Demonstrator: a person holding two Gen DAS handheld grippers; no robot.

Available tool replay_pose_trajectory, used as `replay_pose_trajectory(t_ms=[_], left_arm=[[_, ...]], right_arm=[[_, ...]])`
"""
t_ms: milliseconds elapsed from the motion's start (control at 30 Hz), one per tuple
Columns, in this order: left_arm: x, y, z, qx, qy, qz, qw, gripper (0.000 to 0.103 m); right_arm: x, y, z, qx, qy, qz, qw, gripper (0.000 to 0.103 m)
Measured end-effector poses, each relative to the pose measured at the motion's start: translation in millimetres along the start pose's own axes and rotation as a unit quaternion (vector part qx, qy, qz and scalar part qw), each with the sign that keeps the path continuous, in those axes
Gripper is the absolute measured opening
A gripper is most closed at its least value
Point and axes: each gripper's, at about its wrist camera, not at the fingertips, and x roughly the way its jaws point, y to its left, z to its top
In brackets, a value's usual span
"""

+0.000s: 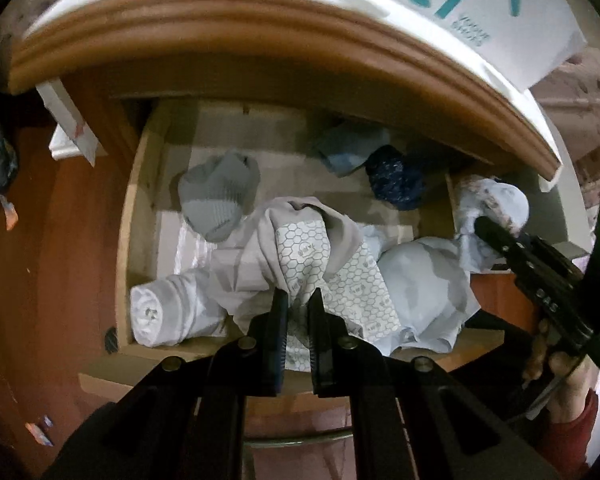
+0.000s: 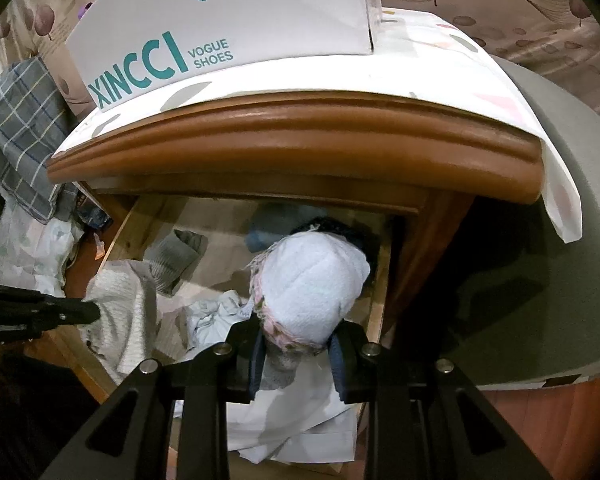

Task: Take underwear out of drawer
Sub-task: 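Lift the grey underwear with the left gripper and carry it toward the box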

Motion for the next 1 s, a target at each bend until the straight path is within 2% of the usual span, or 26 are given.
replay_pose_trajectory(t_ms=[267, 500, 700, 767, 833, 867, 1000], left_arm=[[-18.4, -1.4, -1.5, 0.001, -0.013, 0.000, 0.9999, 0.007], [44.5, 9.5, 10.3, -0.026, 0.054, -0.003, 0.9982, 0.007], [75.1, 15.3, 5.8, -0.040, 0.083, 0.012, 0.9956, 0.011], [79.2, 18.8, 6.7, -0.052, 0.092, 0.010, 0.9943, 0.020], [82.6, 19.9, 8.1, -0.062, 0.102, 0.014, 0.9928, 0.049], [84.7, 19.5, 8.7, -0.064, 0.106, 0.012, 0.9922, 0.054], [97.2, 15.6, 11.7, -0.079, 0.129, 0.018, 0.9883, 0.058]], right_arm=[[-0.7, -1.0, 1.0, 0.001, -0.001, 0.001, 1.000, 0.027], [0.5, 0.6, 1.2, -0.002, 0.004, 0.000, 1.000, 0.027], [1.3, -2.3, 3.0, 0.005, 0.008, 0.005, 1.000, 0.027], [1.1, -2.2, 3.4, 0.005, 0.008, 0.006, 1.000, 0.027], [1.4, -1.3, 3.2, 0.003, 0.009, 0.008, 1.000, 0.027], [1.6, -1.3, 3.3, 0.003, 0.009, 0.008, 1.000, 0.027], [0.7, -2.0, 3.8, 0.000, 0.010, 0.009, 1.000, 0.027]])
